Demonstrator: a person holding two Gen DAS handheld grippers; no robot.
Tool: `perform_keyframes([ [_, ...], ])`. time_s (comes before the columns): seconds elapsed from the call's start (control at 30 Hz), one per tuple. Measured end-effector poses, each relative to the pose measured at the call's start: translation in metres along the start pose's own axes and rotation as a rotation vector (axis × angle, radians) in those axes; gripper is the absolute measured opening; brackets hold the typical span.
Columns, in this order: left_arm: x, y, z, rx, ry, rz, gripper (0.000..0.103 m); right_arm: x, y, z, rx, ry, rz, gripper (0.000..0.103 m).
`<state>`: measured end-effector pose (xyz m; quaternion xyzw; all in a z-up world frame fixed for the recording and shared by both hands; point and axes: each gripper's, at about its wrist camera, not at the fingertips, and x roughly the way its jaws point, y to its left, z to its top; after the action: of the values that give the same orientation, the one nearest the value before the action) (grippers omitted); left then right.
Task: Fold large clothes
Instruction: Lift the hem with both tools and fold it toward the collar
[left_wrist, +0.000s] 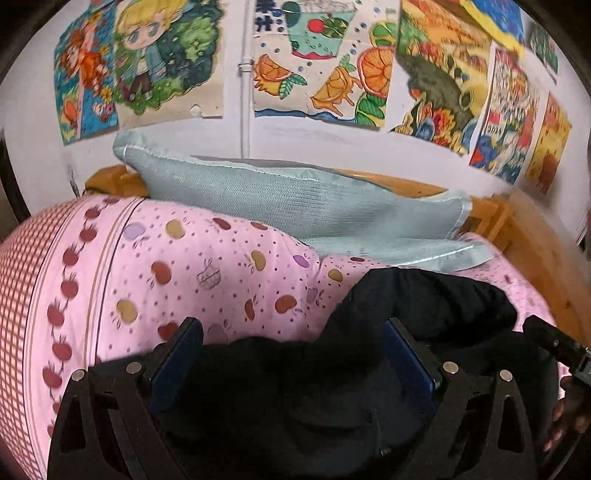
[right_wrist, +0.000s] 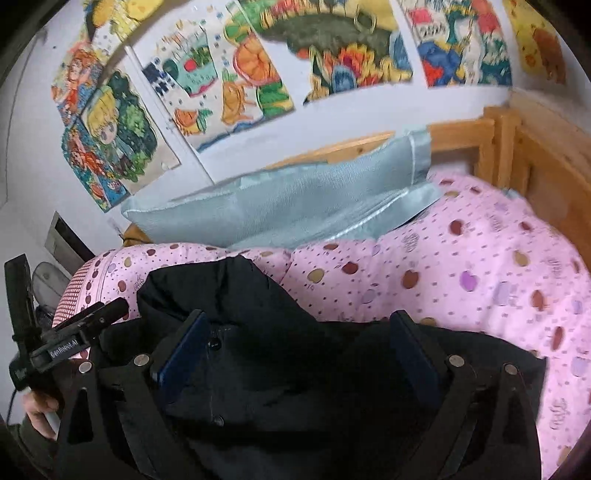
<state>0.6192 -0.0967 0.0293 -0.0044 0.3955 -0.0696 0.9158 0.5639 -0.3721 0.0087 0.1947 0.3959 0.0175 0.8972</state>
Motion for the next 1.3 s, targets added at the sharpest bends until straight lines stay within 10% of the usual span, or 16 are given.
perform_keyframes([
  [0.1, 0.009, -0.008, 0.003, 0.023, -0.008, -0.001, 0.076, 0.013, 0.007, -0.001, -0.014, 0.016, -0.013, 0.093],
  [0.17, 0.013, -0.013, 0.002, 0.025, 0.002, -0.017, 0.047, 0.021, 0.012, -0.003, -0.028, 0.025, -0.022, 0.060],
  [0.27, 0.015, -0.019, 0.002, 0.014, 0.015, -0.077, 0.010, 0.028, 0.018, -0.005, -0.025, 0.054, -0.017, 0.035],
  [0.37, 0.008, -0.023, -0.002, 0.023, -0.005, -0.071, 0.006, 0.017, 0.026, -0.012, -0.051, 0.025, -0.015, 0.017],
  [0.67, -0.037, 0.026, -0.047, 0.068, -0.039, -0.108, 0.005, -0.051, 0.017, -0.057, -0.166, -0.048, -0.053, 0.005],
  [1.0, -0.012, 0.016, -0.103, 0.181, 0.087, -0.021, 0.004, -0.023, 0.001, -0.096, -0.176, 0.060, -0.172, 0.004],
  [1.3, -0.035, 0.022, -0.099, 0.227, -0.018, -0.085, 0.007, -0.059, -0.007, -0.087, -0.100, 0.002, -0.022, 0.018],
])
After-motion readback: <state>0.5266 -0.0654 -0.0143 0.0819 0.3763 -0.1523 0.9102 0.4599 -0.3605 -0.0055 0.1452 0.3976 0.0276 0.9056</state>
